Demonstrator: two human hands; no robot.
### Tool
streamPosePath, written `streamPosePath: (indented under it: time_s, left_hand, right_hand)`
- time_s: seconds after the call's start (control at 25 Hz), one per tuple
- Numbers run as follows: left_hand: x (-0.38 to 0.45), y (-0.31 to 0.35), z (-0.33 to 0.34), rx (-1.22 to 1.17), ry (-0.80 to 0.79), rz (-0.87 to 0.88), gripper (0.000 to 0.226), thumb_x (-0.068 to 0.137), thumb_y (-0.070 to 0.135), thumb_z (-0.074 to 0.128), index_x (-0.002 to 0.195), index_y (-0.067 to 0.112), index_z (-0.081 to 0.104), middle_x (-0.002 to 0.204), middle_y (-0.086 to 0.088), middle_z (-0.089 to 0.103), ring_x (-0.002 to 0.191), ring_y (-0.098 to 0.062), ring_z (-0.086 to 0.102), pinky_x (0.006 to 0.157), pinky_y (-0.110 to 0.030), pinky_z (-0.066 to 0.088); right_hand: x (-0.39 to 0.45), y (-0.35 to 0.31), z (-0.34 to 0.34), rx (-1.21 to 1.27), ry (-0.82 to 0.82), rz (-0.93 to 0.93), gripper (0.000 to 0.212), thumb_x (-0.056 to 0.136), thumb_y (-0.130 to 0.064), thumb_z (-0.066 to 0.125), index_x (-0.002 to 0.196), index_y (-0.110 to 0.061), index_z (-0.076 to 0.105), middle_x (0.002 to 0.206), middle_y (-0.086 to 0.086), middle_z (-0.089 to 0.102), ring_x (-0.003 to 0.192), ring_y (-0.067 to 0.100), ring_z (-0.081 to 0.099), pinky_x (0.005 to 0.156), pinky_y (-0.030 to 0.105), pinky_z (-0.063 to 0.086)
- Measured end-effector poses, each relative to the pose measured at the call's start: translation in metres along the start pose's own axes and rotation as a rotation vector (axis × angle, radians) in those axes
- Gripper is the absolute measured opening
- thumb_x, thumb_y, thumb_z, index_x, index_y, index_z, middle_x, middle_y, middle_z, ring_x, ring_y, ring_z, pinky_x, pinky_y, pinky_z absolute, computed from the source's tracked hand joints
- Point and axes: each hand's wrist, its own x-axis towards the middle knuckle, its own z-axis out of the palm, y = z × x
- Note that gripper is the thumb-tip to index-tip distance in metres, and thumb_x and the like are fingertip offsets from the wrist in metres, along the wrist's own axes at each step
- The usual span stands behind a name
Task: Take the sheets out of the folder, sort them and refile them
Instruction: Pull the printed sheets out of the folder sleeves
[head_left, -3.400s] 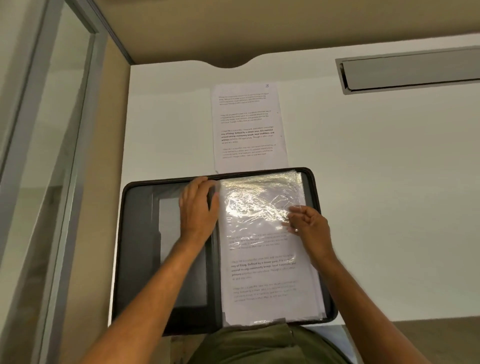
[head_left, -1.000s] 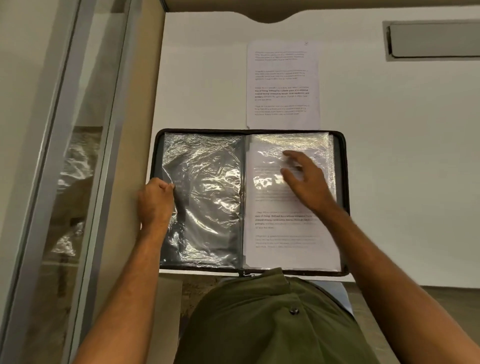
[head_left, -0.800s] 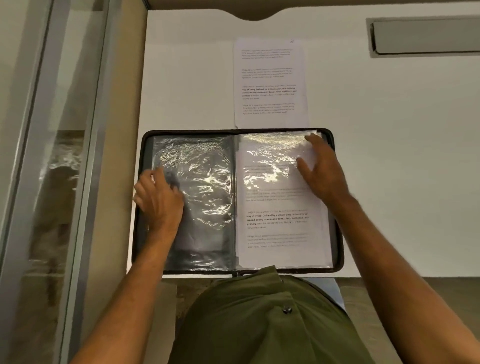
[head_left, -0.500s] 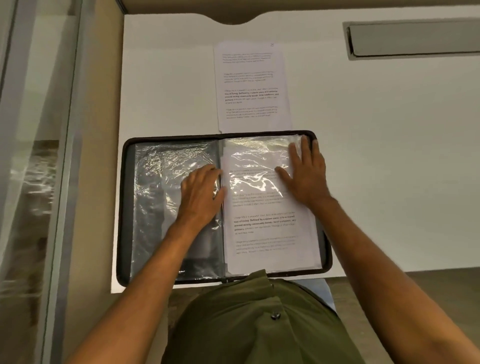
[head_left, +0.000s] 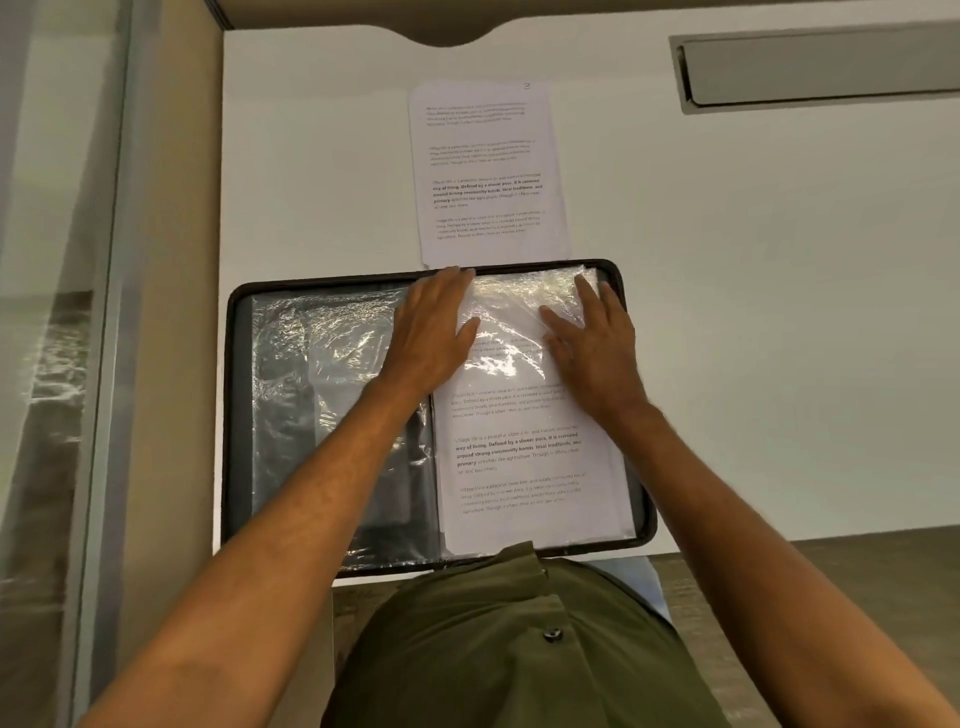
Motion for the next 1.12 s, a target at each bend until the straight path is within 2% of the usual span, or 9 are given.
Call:
streamPosePath:
  time_s: [0.16,0.28,0.36,0.52,0.6,0.68,0.76,0.84,1.12]
  left_hand:
    - [0.021,0.004,-0.008,0.003,0.028,0.047,0.023,0.100,0.012,0.056,0.115,0.022,0.070,0.128,0.004,0.064,0.124,-0.020,0.052,0.108,-0.037,0.025]
    - [0.027,0.007,-0.016,-0.046,0.008,0.033,0.029,0.098,0.004,0.051,0.098,0.023,0.074,0.107,0.011,0.067,0.104,-0.011,0.056,0.103,-0.029,0.022]
    - [0.028,0.008,-0.020,-0.054,-0.011,0.019,0.035,0.097,-0.001,0.048,0.093,0.021,0.076,0.103,0.011,0.068,0.101,-0.009,0.053,0.104,-0.030,0.023]
    - [0.036,0.008,-0.026,-0.038,-0.053,0.001,0.040,0.090,-0.006,0.050,0.079,0.021,0.077,0.101,0.007,0.073,0.107,-0.014,0.059,0.107,-0.038,0.026]
    - [0.041,0.009,-0.026,-0.026,-0.088,0.006,0.041,0.090,-0.005,0.051,0.078,0.024,0.077,0.101,0.009,0.073,0.106,-0.015,0.062,0.107,-0.040,0.028]
    - [0.046,0.012,-0.026,-0.024,-0.121,0.012,0.033,0.096,0.003,0.056,0.090,0.025,0.079,0.101,0.013,0.072,0.104,-0.012,0.062,0.107,-0.040,0.029]
    - [0.052,0.012,-0.025,-0.031,-0.150,0.027,0.020,0.101,0.018,0.062,0.107,0.028,0.078,0.108,0.014,0.073,0.105,-0.011,0.063,0.110,-0.043,0.034]
    - [0.057,0.013,-0.023,-0.021,-0.207,0.035,0.019,0.098,0.027,0.069,0.116,0.029,0.075,0.113,0.010,0.072,0.105,-0.012,0.065,0.108,-0.047,0.040]
    - [0.055,0.026,-0.013,0.119,-0.280,0.104,0.012,0.090,0.030,0.077,0.100,0.026,0.074,0.101,0.008,0.061,0.093,-0.012,0.060,0.098,-0.044,0.049]
  right_hand:
    - [-0.005,-0.008,-0.011,0.170,-0.020,0.054,0.037,0.106,-0.031,0.057,0.141,-0.025,0.065,0.160,0.015,0.041,0.144,0.037,0.039,0.118,0.048,0.037]
    - [-0.009,-0.014,-0.023,0.416,-0.044,0.166,0.052,0.108,-0.031,0.056,0.158,-0.027,0.043,0.158,0.006,0.040,0.141,0.018,0.042,0.115,0.035,0.043]
    - [-0.011,-0.015,-0.026,0.594,-0.025,0.225,0.066,0.105,-0.024,0.060,0.163,-0.026,0.030,0.153,0.002,0.045,0.135,0.011,0.048,0.109,0.027,0.047]
    - [-0.012,-0.018,-0.033,0.808,-0.040,0.446,0.068,0.101,-0.015,0.065,0.160,-0.030,0.034,0.135,-0.006,0.058,0.117,0.006,0.060,0.092,0.018,0.052]
    - [-0.015,-0.021,-0.036,0.837,-0.072,0.508,0.058,0.102,-0.013,0.060,0.155,-0.030,0.041,0.127,-0.011,0.060,0.108,-0.003,0.061,0.085,0.011,0.051]
    - [-0.018,-0.023,-0.037,0.881,-0.086,0.552,0.051,0.103,-0.010,0.055,0.149,-0.029,0.048,0.121,-0.014,0.062,0.102,-0.008,0.062,0.082,0.011,0.053]
    - [-0.019,-0.025,-0.038,0.938,-0.074,0.598,0.049,0.101,-0.004,0.052,0.144,-0.027,0.052,0.117,-0.015,0.063,0.099,-0.006,0.064,0.078,0.014,0.054]
    - [-0.019,-0.026,-0.039,0.994,-0.044,0.634,0.049,0.099,0.003,0.048,0.140,-0.022,0.056,0.113,-0.012,0.065,0.096,-0.002,0.065,0.074,0.015,0.054]
    - [-0.018,-0.026,-0.038,1.045,0.001,0.631,0.051,0.094,0.013,0.044,0.132,-0.016,0.061,0.111,-0.004,0.067,0.093,-0.007,0.064,0.077,0.015,0.054]
